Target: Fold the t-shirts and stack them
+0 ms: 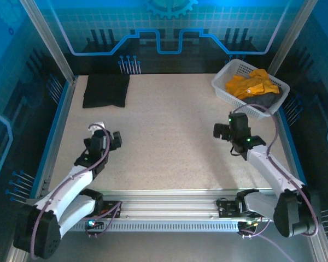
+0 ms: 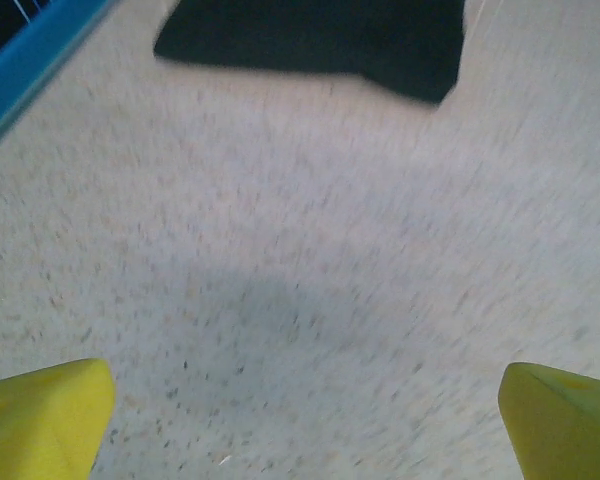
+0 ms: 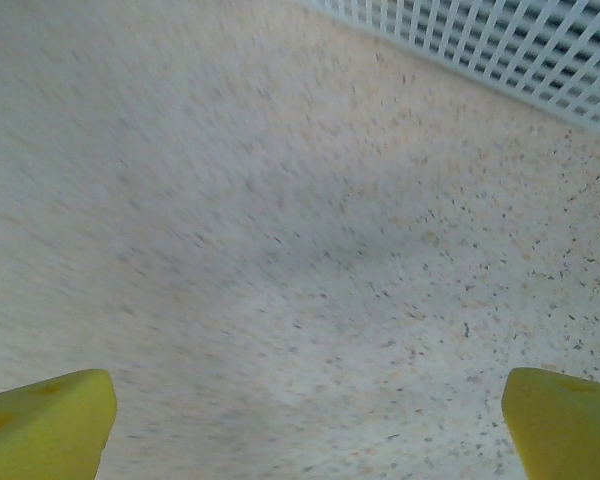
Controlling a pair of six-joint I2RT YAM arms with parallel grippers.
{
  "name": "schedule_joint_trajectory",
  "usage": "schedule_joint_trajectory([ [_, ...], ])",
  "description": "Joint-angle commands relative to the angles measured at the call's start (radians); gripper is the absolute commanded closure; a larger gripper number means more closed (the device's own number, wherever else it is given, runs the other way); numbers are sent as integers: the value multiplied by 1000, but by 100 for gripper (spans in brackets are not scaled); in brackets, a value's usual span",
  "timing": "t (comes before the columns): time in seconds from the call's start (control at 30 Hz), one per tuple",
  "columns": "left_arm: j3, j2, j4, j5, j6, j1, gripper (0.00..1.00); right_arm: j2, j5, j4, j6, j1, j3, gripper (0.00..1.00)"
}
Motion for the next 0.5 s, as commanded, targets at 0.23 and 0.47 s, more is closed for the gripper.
schedule_joint_trajectory([
  [0.23, 79, 462, 602, 248, 117, 201, 1, 259, -76, 648, -222, -91, -104, 0],
  [0.47, -103, 616, 1113, 392, 186, 235, 1, 339, -238, 862, -293, -152, -158, 0],
])
